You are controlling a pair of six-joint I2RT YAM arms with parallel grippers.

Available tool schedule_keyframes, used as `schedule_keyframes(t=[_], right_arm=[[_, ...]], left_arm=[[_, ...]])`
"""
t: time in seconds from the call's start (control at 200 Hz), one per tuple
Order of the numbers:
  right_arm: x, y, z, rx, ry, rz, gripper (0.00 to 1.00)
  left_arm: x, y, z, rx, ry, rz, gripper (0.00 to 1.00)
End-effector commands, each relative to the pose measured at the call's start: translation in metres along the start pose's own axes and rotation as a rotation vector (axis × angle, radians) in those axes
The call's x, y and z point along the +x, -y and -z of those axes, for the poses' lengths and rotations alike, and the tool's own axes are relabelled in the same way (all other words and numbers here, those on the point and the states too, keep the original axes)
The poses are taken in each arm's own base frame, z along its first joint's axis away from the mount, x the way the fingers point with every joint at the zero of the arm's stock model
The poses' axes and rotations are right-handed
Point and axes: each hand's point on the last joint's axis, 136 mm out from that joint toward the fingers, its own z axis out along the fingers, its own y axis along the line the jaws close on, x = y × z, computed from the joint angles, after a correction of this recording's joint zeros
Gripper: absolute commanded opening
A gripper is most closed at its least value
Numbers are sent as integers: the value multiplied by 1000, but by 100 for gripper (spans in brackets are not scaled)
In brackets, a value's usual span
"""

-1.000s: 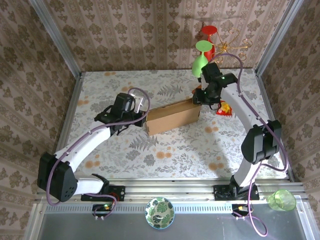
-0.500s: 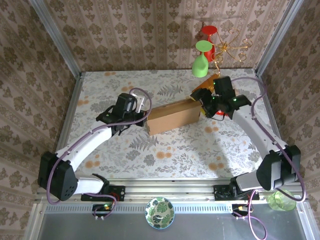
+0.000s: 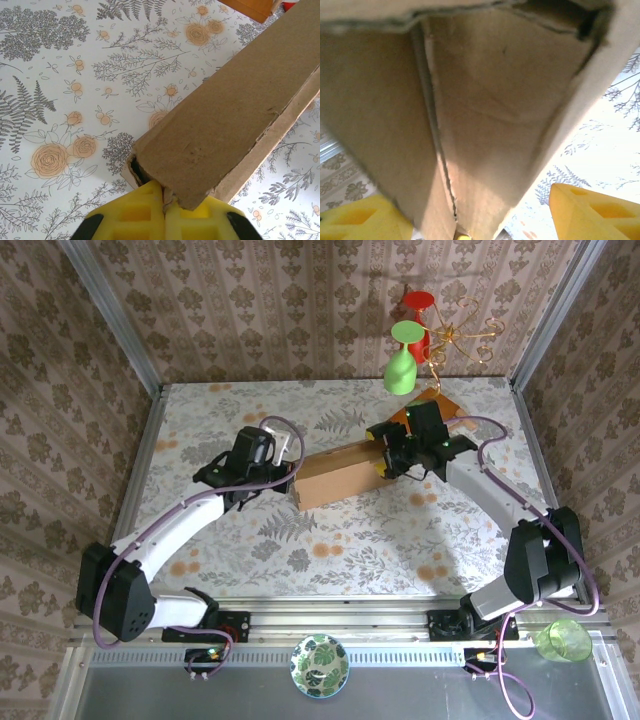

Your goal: Fold the paper box

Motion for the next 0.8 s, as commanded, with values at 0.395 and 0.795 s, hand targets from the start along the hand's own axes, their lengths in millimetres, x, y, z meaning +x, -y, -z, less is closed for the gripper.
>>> schedule_keyframes(t=[0.395,0.795], right_arm=[[-7,21,-15,33,-16,-17,50],[-5,30,-17,48,-28,-20,47]], left_arm=[[-26,6,48,162,68,462,47],[-24,-8,17,249,58,728,47]])
